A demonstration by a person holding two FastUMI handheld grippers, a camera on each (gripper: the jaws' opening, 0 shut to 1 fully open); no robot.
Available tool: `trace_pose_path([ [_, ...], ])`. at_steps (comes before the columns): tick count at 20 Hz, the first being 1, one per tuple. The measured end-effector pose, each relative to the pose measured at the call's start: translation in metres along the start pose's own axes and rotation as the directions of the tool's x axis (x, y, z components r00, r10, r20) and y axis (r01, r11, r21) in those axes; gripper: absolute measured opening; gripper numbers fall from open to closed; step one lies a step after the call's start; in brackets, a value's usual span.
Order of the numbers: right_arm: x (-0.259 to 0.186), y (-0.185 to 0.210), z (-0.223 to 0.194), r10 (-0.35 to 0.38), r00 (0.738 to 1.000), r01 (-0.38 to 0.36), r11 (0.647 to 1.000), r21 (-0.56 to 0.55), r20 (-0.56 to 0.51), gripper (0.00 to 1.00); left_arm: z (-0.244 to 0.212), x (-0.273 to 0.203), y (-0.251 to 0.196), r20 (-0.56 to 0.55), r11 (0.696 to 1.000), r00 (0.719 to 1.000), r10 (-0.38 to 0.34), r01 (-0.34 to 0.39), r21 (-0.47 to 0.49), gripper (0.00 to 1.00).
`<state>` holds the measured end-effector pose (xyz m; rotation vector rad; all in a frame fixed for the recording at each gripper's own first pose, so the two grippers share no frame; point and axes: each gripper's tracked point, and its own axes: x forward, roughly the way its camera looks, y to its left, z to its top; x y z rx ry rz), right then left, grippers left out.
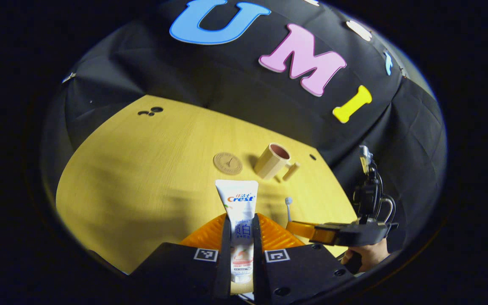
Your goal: Put the toothbrush and toothpaste on the desktop into the cup, then pick up the cup and place it on the coaster on the desktop.
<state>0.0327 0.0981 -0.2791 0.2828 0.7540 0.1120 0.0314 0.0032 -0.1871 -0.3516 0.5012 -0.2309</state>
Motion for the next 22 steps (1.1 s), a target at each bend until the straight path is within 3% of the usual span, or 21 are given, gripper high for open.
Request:
trace_pose_path([
  [1, -0.007, 0.002, 0.010, 0.028, 0.999, -0.029, 0.999, 0.021, 0.036, 0.10, 0.012, 0.006, -0.009, 0.036, 1.000, 0.999, -0.025, 0.025, -0.003, 0.26],
  [4, -0.031, 0.001, 0.042, 0.087, 0.987, -0.096, 0.993, 0.063, 0.136, 0.10, 0.058, 0.023, -0.041, 0.145, 0.993, 0.983, -0.111, 0.115, -0.023, 0.25],
  [8, -0.055, -0.002, 0.080, 0.150, 0.961, -0.168, 0.984, 0.061, 0.230, 0.10, 0.121, 0.063, -0.082, 0.279, 0.971, 0.934, -0.224, 0.238, -0.014, 0.25],
  [13, -0.064, -0.004, 0.111, 0.202, 0.929, -0.229, 0.972, 0.052, 0.310, 0.10, 0.173, 0.125, -0.120, 0.384, 0.959, 0.879, -0.284, 0.256, 0.122, 0.26],
  [19, -0.048, -0.014, 0.127, 0.223, 0.899, -0.247, 0.969, 0.015, 0.376, 0.10, 0.179, 0.198, -0.117, 0.464, 0.961, 0.843, -0.274, 0.222, 0.163, 0.25],
  [22, -0.036, -0.023, 0.130, 0.223, 0.891, -0.256, 0.966, 0.031, 0.395, 0.10, 0.171, 0.220, -0.106, 0.478, 0.964, 0.838, -0.263, 0.218, 0.149, 0.26],
])
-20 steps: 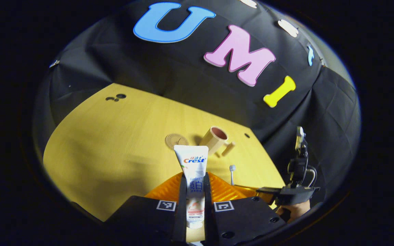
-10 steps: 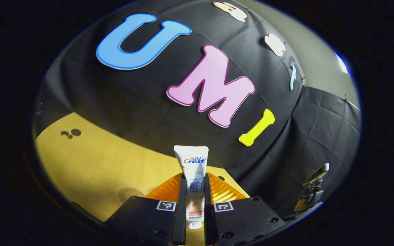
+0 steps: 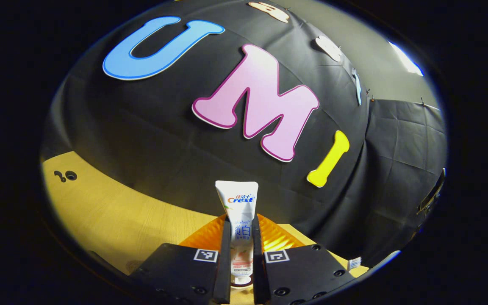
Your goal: Put the toothbrush and toothpaste on the desktop into the cup, then pick up the cup and place it on the coaster on the desktop.
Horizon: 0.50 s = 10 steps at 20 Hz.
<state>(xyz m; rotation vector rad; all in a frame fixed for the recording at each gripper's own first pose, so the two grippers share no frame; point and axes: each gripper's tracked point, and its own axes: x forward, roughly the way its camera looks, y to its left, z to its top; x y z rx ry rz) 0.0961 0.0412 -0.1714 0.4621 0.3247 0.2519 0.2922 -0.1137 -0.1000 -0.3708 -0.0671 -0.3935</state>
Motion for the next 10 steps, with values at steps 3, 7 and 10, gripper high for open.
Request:
trace_pose_path([
  [3, 0.008, -0.011, -0.007, -0.001, 1.000, 0.001, 1.000, -0.001, -0.005, 0.10, -0.019, 0.007, 0.014, -0.013, 1.000, 1.000, 0.024, -0.024, -0.010, 0.25],
  [7, 0.012, -0.016, -0.010, -0.005, 1.000, 0.005, 1.000, 0.013, -0.004, 0.10, -0.036, 0.006, 0.018, -0.043, 1.000, 0.999, 0.028, -0.028, 0.003, 0.26],
  [10, 0.016, -0.021, -0.010, -0.007, 1.000, 0.007, 1.000, 0.015, -0.006, 0.10, -0.047, 0.007, 0.019, -0.073, 0.999, 0.997, 0.033, -0.033, -0.004, 0.30],
])
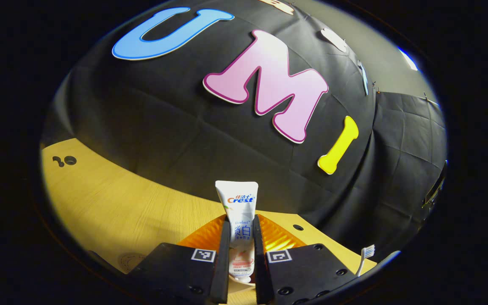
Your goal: Put the toothbrush and toothpaste on the desktop into the cup, then pick up the cup and place it on the coaster on the desktop.
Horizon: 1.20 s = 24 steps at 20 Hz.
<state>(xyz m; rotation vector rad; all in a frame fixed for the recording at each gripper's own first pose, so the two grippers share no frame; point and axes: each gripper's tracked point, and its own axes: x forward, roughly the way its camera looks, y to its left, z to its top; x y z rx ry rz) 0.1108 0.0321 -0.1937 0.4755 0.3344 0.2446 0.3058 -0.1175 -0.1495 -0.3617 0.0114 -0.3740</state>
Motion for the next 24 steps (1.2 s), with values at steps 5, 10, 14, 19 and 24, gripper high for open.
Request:
trace_pose_path([
  [5, 0.005, -0.002, 0.009, 0.002, 1.000, -0.003, 1.000, 0.030, 0.024, 0.10, -0.024, 0.001, 0.001, -0.078, 0.999, 0.997, -0.002, 0.000, -0.032, 0.39],
  [10, 0.018, -0.003, 0.031, 0.001, 0.997, -0.007, 0.997, 0.073, 0.083, 0.10, -0.026, -0.009, 0.002, -0.097, 1.000, 0.995, -0.002, 0.003, 0.006, 0.47],
  [14, 0.037, 0.003, 0.075, 0.019, 0.981, -0.042, 0.993, 0.115, 0.194, 0.10, -0.015, -0.036, 0.000, -0.091, 0.999, 0.996, -0.016, 0.019, 0.029, 0.70],
  [19, 0.071, 0.010, 0.114, 0.034, 0.954, -0.077, 0.988, 0.131, 0.299, 0.10, -0.013, -0.087, 0.001, -0.106, 0.999, 0.994, -0.006, 0.009, 0.035, 0.73],
  [24, 0.105, -0.003, 0.130, 0.011, 0.928, -0.069, 0.987, 0.142, 0.372, 0.10, -0.043, -0.145, 0.003, -0.181, 1.000, 0.983, 0.018, -0.017, 0.009, 0.73],
])
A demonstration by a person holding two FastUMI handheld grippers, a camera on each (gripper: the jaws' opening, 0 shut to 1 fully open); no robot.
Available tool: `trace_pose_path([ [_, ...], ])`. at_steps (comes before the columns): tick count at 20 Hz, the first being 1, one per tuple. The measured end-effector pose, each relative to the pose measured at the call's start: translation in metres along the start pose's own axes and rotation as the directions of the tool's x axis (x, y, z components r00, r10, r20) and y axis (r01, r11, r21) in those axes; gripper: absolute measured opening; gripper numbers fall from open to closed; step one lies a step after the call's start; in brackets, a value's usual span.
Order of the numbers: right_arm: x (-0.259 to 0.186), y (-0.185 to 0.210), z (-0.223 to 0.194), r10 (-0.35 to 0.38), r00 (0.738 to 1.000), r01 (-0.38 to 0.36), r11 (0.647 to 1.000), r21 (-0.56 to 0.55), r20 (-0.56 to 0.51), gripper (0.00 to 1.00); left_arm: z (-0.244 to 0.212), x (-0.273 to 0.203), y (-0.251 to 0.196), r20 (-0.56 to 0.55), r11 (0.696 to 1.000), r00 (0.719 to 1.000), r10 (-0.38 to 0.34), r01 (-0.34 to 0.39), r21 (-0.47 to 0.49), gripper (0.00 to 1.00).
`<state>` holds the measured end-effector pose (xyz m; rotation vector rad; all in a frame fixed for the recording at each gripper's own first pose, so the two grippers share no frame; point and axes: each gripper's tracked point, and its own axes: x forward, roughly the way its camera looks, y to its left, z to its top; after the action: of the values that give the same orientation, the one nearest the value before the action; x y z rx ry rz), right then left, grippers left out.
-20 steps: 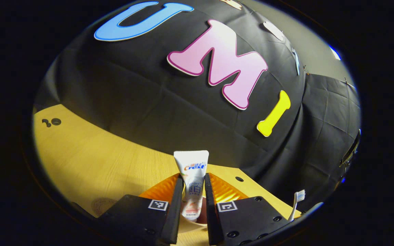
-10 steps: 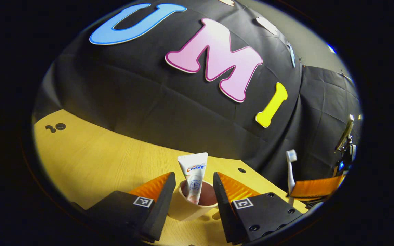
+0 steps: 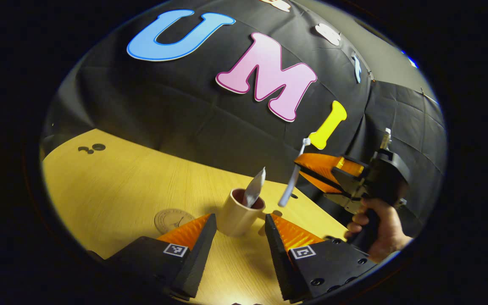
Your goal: Put the toothbrush and toothpaste on the desktop into the cup, then pick up the cup and place it on the coaster on the desktop.
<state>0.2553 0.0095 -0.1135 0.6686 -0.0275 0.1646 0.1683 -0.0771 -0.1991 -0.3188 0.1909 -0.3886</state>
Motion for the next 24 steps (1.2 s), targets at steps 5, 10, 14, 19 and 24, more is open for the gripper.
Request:
trace_pose_path([
  [5, 0.022, -0.009, -0.014, -0.001, 1.000, 0.001, 1.000, -0.011, 0.019, 0.10, -0.030, -0.018, 0.008, -0.065, 0.999, 0.998, 0.028, -0.029, -0.016, 0.73],
  [10, 0.033, -0.006, -0.031, 0.009, 0.998, -0.003, 0.995, -0.105, 0.058, 0.10, -0.039, -0.023, 0.020, -0.078, 0.998, 0.995, 0.061, -0.062, -0.010, 0.73],
  [14, 0.041, -0.012, -0.067, -0.023, 1.000, 0.024, 0.984, -0.175, 0.012, 0.10, -0.044, -0.024, 0.025, -0.082, 0.997, 0.994, 0.076, -0.078, -0.019, 0.73],
  [19, 0.032, -0.019, -0.087, -0.041, 0.999, 0.034, 0.970, -0.241, -0.024, 0.10, -0.045, -0.023, 0.026, -0.090, 0.997, 0.993, 0.079, -0.081, -0.021, 0.73],
  [24, 0.021, -0.027, -0.096, -0.042, 0.996, 0.021, 0.963, -0.268, -0.073, 0.14, -0.047, -0.022, 0.028, -0.091, 0.996, 0.992, 0.089, -0.091, -0.022, 0.73],
])
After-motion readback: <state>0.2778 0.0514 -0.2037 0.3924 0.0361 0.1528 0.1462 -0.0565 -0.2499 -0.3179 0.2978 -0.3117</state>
